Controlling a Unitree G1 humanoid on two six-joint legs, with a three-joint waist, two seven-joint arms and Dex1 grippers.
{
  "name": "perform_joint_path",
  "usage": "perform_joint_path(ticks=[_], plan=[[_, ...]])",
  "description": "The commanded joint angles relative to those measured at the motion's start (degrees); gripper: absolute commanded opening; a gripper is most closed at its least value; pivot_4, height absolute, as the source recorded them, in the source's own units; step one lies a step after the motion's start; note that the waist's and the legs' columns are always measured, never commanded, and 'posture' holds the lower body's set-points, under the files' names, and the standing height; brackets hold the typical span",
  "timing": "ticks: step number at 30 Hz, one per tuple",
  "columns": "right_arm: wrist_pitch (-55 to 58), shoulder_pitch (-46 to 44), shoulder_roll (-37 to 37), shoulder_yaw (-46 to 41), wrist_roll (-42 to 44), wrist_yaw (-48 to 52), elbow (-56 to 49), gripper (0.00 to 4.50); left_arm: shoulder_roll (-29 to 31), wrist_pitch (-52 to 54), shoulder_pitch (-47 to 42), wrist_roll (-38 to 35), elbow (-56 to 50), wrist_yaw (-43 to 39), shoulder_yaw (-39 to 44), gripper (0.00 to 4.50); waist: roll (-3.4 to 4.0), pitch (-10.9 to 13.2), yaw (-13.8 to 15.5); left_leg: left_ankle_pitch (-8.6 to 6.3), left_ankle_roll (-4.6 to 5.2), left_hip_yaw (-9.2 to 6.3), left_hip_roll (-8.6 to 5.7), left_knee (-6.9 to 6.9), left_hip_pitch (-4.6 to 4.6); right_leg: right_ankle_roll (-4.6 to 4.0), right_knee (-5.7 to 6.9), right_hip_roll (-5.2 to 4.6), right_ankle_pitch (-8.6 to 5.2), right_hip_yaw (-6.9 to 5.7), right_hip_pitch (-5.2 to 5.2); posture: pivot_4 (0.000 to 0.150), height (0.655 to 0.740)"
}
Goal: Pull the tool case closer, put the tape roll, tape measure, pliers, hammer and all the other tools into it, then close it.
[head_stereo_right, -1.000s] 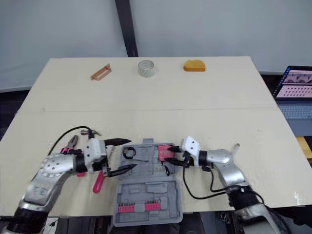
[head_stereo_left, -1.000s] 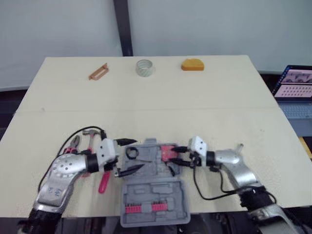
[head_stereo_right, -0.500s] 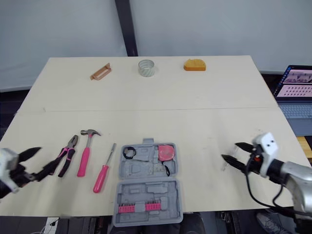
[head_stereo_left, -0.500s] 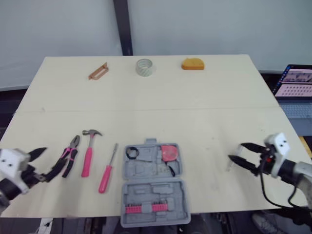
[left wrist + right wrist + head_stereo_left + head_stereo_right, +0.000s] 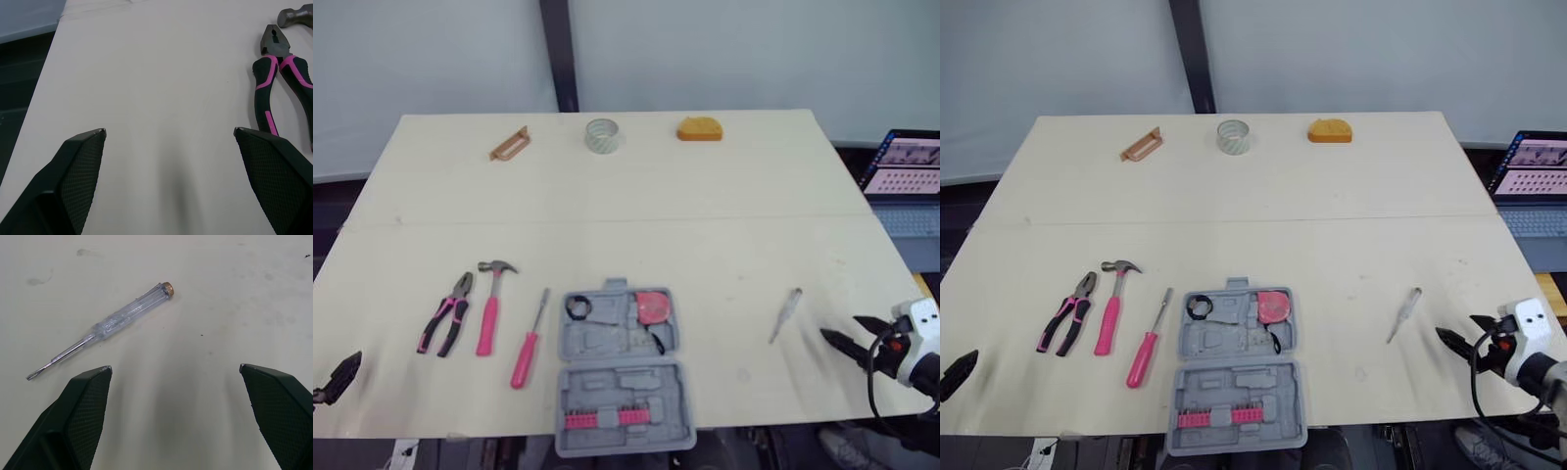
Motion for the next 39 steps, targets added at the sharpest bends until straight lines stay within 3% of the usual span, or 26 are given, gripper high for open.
perform_joint_path(ticks=[1, 7, 10, 14, 19, 26, 39], plan=[[-1.3, -0.5, -1.1, -1.3, 0.4, 0.4, -0.1, 4.44, 1.1, -1.6, -0.1, 0.2, 0.0, 0.4, 0.5, 4.50, 0.00, 0.0, 0.0, 0.00, 0.00, 0.01, 0.00, 0.00, 0.00, 0.00, 0.00, 0.00, 0.00, 0.00, 0.00, 0.150, 0.7400], [1.1, -2.0, -1.5, -0.7, 2.2, 1.8, -3.0, 4.44, 0.8, -2.0, -0.2, 0.5, -1.1, -0.4, -1.5, 4.50, 0.00, 0.0, 0.0, -0.01, -0.02, 0.06, 0.03, -0.01, 0.02, 0.00, 0.00, 0.00, 0.00, 0.00, -0.01, 0.150, 0.7400], [5.7, -4.0, -1.8, 2.5, 4.5, 3.5, -11.4, 4.44, 0.3, -1.3, -0.7, -0.4, -2.9, -1.4, -3.2, 4.50, 0.01, 0.0, 0.0, -0.01, -0.02, 0.07, 0.04, -0.01, 0.04, 0.00, 0.02, 0.00, 0.01, 0.00, -0.01, 0.150, 0.7400], [13.5, -10.8, -1.3, 9.9, 9.0, 4.5, -23.7, 4.44, 0.5, 0.9, -2.4, 0.1, -6.2, -1.2, -7.3, 4.50, 0.01, 0.0, -0.1, -0.03, -0.06, 0.17, 0.16, -0.01, 0.17, -0.03, 0.11, 0.03, 0.03, -0.02, -0.02, 0.150, 0.7400], [18.0, -21.9, 0.9, 20.7, 10.2, 5.2, -30.8, 4.44, -0.3, 4.7, -6.4, 1.4, -8.9, 2.5, -11.9, 4.50, -0.02, 0.0, 0.1, -0.07, -0.10, 0.20, 0.23, -0.01, 0.15, -0.06, 0.12, 0.04, 0.04, -0.22, -0.07, 0.150, 0.7400], [18.1, -32.2, 5.5, 30.2, 8.7, 4.9, -33.0, 4.44, -2.4, 8.9, -11.5, 3.2, -10.9, 7.1, -18.3, 4.50, -0.04, 0.0, 0.1, -0.07, -0.10, 0.20, 0.28, 0.09, 0.08, -0.12, 0.11, 0.04, 0.14, -0.49, -0.07, 0.150, 0.7400], [17.2, -37.0, 8.8, 35.0, 8.0, 5.3, -33.8, 4.44, -3.1, 12.8, -18.4, 7.5, -5.9, 12.2, -24.9, 4.50, -0.05, 0.0, 0.0, -0.07, -0.12, 0.23, 0.44, 0.09, 0.09, -0.25, 0.13, 0.03, 0.22, -1.06, -0.10, 0.150, 0.7400]])
